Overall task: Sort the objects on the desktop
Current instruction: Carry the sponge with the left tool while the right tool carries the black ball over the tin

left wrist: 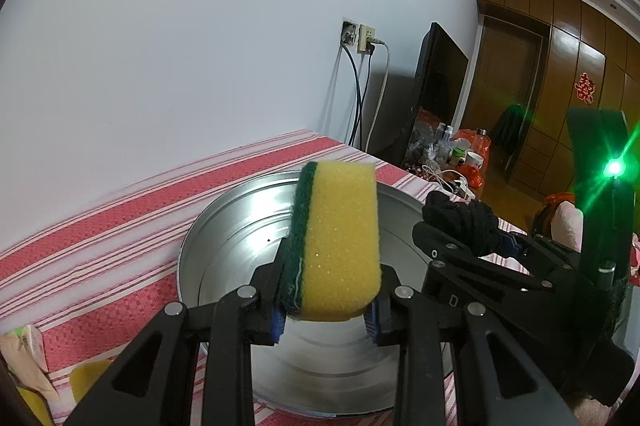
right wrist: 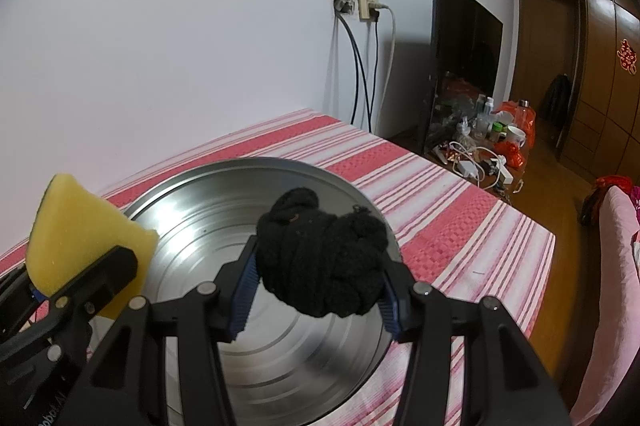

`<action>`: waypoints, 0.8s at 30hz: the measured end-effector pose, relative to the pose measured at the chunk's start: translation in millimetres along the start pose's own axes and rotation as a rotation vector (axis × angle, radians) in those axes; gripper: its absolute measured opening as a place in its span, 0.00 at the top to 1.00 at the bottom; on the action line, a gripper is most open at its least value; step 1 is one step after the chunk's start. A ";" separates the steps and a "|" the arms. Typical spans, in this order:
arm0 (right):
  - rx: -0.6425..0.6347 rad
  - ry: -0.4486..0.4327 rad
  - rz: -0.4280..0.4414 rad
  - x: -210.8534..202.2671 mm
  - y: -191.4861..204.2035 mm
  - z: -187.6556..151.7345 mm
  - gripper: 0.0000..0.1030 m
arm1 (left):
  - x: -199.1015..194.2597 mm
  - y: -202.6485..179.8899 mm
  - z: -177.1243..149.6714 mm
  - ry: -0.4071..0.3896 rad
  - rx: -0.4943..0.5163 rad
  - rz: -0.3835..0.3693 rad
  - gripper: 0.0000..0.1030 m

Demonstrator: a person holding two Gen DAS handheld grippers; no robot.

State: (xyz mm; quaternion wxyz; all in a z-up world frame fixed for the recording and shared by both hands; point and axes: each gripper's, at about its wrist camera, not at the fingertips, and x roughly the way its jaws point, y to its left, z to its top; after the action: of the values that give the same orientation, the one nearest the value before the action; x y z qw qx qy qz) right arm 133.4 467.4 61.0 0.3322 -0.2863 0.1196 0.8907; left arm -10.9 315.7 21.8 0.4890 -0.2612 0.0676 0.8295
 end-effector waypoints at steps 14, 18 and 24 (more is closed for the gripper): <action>-0.004 0.000 -0.003 1.2 1.2 -0.8 0.49 | 0.2 -0.3 0.2 0.001 -0.003 -0.002 0.68; -0.009 0.003 -0.002 2.1 2.2 -0.9 0.49 | 0.5 -0.3 0.9 0.002 -0.006 -0.003 0.68; -0.008 -0.001 -0.004 1.5 2.5 -0.8 0.49 | 1.6 1.5 1.2 0.003 -0.007 -0.005 0.68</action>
State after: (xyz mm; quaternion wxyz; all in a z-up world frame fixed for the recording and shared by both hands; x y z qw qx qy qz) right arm 131.1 466.0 59.6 0.3328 -0.2873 0.1154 0.8907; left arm -13.3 316.7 21.8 0.4902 -0.2641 0.0649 0.8281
